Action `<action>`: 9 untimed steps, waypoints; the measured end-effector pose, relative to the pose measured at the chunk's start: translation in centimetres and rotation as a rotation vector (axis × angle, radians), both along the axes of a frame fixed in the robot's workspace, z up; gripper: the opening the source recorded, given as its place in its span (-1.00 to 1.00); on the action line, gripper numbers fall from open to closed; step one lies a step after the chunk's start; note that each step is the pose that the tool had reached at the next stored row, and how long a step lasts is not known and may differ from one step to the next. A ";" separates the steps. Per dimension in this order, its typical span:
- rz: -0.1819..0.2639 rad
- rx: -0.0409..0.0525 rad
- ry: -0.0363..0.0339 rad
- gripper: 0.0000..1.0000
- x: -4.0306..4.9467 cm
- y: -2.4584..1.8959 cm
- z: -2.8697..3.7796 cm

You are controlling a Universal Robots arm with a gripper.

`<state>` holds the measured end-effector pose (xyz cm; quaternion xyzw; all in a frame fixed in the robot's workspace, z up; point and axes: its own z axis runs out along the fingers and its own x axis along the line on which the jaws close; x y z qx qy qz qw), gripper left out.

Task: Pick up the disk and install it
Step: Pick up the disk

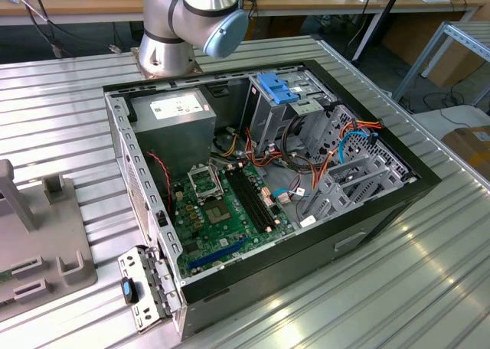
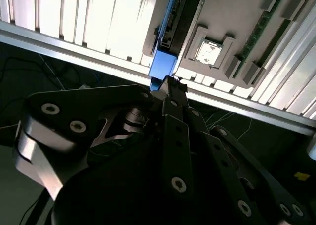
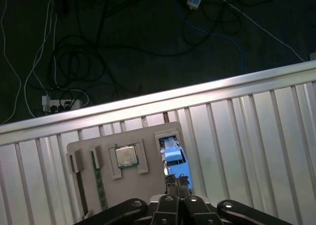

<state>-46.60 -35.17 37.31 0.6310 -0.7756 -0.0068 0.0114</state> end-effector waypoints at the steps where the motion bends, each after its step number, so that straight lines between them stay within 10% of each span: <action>1: 0.000 0.0000 0.0000 -0.79 0.00 0.06 0.00; 9: 0.065 0.0000 0.0001 -0.79 0.02 0.61 -0.05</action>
